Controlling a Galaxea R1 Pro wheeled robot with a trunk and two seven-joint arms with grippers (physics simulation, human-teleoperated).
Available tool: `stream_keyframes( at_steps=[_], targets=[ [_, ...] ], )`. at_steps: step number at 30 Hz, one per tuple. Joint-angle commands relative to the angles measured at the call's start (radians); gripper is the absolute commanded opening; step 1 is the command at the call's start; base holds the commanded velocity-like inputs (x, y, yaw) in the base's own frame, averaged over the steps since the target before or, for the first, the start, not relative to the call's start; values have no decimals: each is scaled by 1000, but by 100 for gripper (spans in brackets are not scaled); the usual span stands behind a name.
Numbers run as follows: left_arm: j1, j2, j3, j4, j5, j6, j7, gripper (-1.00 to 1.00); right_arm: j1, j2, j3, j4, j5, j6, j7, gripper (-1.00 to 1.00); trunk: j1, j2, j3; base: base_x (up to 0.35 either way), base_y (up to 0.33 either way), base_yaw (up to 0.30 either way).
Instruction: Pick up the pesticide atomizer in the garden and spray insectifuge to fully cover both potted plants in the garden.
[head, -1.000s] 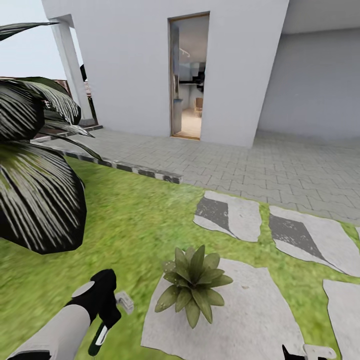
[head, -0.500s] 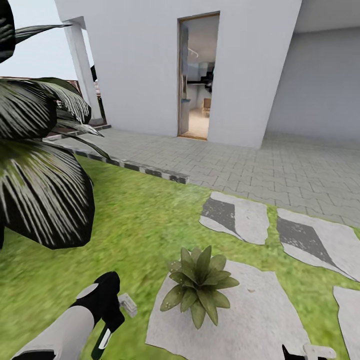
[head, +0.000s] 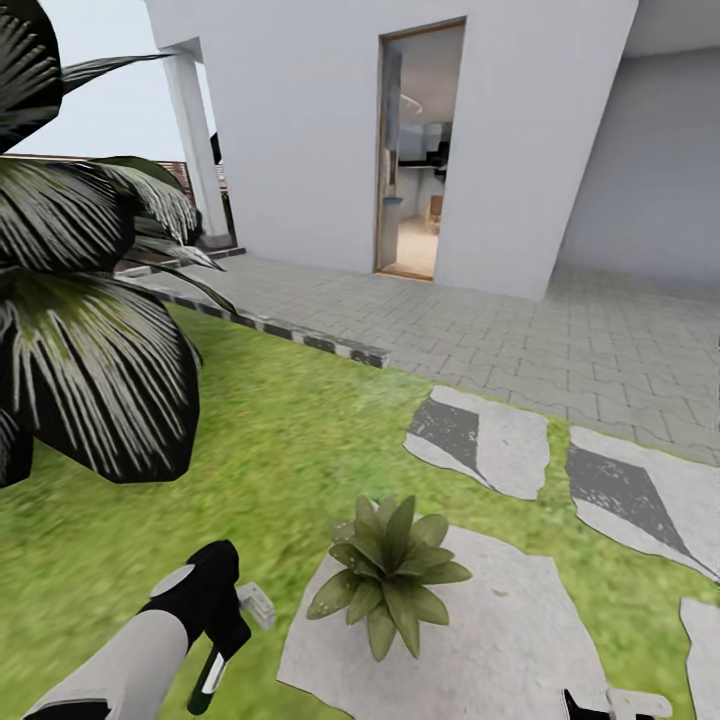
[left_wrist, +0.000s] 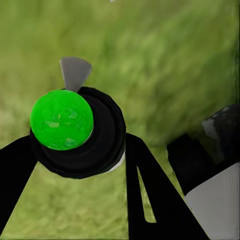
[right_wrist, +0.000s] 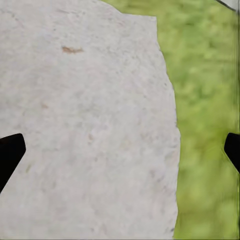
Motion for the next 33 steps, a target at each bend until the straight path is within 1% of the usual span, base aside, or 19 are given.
stream_keyframes(
  at_steps=[1, 5, 10, 16, 22, 25, 33],
  targets=[
    [0, -2, 10, -2, -2, 5, -8, -100, -1, 0, -9, 0, 2, -3, 8, 100, 0, 0, -1, 0, -273, 0],
    [0, -2, 15, -8, 20, 1, -7, -100, -1, 0, -9, 0, 2, -3, 8, 100, 0, 0, -1, 0, -273, 31],
    [0, -1, 17, -43, 59, 0, -9, -100, -1, 0, -9, 0, 2, -3, 8, 100, 0, 0, 1, -77, -264, 218],
    [0, -3, 15, -42, 65, 0, -8, -100, -1, 0, -9, 0, 2, -3, 8, 100, 0, 0, 7, -137, -116, 179],
    [0, -3, 13, -42, 65, 1, -7, -100, -1, 0, -9, 0, 2, -3, 8, 100, 0, 0, 8, -5, -3, 22],
    [0, -3, 12, -41, 65, 1, -6, -100, -1, -1, -9, 0, 2, -3, 8, 100, 0, 0, 8, 91, -116, 1],
    [0, -3, 15, -42, 64, 1, -6, -100, -1, 0, -9, 0, 2, -3, 8, 100, 0, 0, 9, 150, -223, 10]
  ],
)
